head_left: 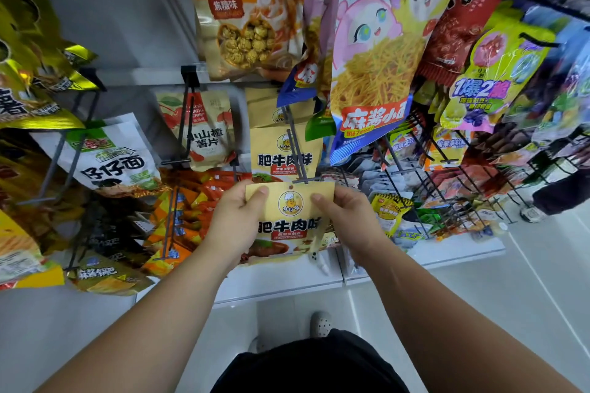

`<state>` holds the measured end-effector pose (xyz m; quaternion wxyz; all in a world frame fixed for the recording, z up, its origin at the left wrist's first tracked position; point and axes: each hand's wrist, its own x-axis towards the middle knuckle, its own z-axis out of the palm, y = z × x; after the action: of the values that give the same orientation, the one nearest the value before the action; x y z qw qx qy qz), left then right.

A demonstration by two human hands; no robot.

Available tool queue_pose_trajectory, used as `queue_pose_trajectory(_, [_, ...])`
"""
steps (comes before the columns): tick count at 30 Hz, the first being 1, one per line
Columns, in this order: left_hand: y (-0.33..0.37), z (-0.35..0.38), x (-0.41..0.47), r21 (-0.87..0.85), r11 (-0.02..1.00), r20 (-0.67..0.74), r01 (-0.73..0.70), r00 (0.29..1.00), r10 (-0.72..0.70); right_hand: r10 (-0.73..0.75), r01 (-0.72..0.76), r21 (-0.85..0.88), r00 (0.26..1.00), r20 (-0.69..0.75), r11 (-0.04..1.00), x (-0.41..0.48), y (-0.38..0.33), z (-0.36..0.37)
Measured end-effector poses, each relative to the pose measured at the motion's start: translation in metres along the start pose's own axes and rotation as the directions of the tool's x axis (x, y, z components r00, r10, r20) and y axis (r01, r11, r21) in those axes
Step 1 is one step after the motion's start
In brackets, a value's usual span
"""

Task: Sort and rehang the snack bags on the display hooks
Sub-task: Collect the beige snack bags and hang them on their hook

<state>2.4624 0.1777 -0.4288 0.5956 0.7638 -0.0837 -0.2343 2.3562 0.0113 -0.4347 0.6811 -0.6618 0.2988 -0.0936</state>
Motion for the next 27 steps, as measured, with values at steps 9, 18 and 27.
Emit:
queue_pose_trajectory(9, [0.002, 0.018, 0.018, 0.08, 0.993, 0.008, -0.081, 0.997, 0.081, -0.009, 0.001, -0.096, 0.996, -0.087, 0.995, 0.02, -0.003, -0.01])
queue_pose_trajectory(18, [0.003, 0.021, 0.029, 0.093, 0.99, -0.015, -0.105, 0.994, 0.106, 0.004, -0.015, -0.104, 0.995, -0.101, 0.994, 0.032, -0.002, -0.01])
queue_pose_trajectory(27, [-0.001, 0.012, 0.064, 0.243, 0.953, -0.067, -0.181, 0.977, 0.202, -0.029, -0.042, -0.377, 0.983, -0.182, 0.925, 0.073, -0.016, -0.003])
